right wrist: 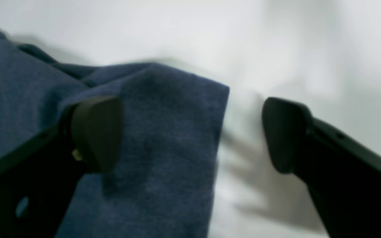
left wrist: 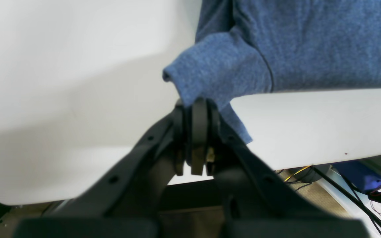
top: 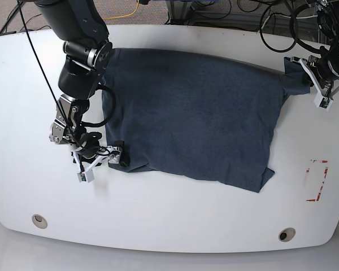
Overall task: Layout the t-shirt on the table in an organized manner, then fold the t-shirt properly
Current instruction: 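Release the shirt with the right gripper and regrasp a lower corner, then lift the shirt again with both grippers, stretching it between them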
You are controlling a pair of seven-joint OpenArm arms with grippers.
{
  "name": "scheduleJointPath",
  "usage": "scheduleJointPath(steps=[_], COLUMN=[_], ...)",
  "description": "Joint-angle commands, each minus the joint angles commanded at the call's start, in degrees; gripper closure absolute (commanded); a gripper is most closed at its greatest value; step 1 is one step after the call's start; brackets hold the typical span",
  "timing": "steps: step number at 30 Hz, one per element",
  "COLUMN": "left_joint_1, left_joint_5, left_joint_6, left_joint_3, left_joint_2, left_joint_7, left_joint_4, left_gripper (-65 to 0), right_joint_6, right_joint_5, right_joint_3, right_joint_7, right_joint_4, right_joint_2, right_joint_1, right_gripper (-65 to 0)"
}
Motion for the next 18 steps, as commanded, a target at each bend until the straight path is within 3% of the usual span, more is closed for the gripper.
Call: scheduleJointPath(steps=[6, 9, 11, 12, 14, 15, 17, 18], left_joint_1=[0.0, 0.0, 0.0, 0.0, 0.0, 0.0, 0.0, 0.0], left_joint_5=[0.0, 0.0, 0.0, 0.0, 0.0, 0.0, 0.0, 0.0], left_joint_6=[0.09, 0.09, 0.09, 0.09, 0.09, 0.09, 0.09, 0.09], left_joint_3=[0.0, 0.0, 0.0, 0.09, 0.09, 0.09, 0.18, 0.26], left_joint_2=[0.09, 0.09, 0.09, 0.09, 0.09, 0.09, 0.09, 0.09], left_joint_7=[-2.02, -2.02, -2.02, -2.02, -2.02, -2.11, -2.11, -2.11], left_joint_4=[-0.09, -0.09, -0.09, -0.09, -0.09, -0.09, -0.09, -0.09], left_gripper=[0.0, 0.0, 0.0, 0.0, 0.0, 0.0, 0.0, 0.0], right_joint_6=[0.0, 0.0, 0.0, 0.0, 0.0, 0.0, 0.0, 0.0], right_joint_5=[0.0, 0.0, 0.0, 0.0, 0.0, 0.0, 0.0, 0.0], right_joint_3=[0.0, 0.0, 0.0, 0.0, 0.0, 0.0, 0.0, 0.0], right_joint_7=[0.0, 0.0, 0.0, 0.0, 0.0, 0.0, 0.0, 0.0], right_joint_4=[0.0, 0.0, 0.0, 0.0, 0.0, 0.0, 0.0, 0.0], right_joint_2=[-1.76, -2.02, -2.02, -2.29, -2.64, -2.64, -2.73, -2.73], right_joint_1=[-0.18, -0.26, -0.26, -0.26, -0.26, -0.26, -0.26, -0.26], right_gripper=[-64.5, -58.2, -50.9, -43.0, -34.1, -24.4, -16.0, -8.9])
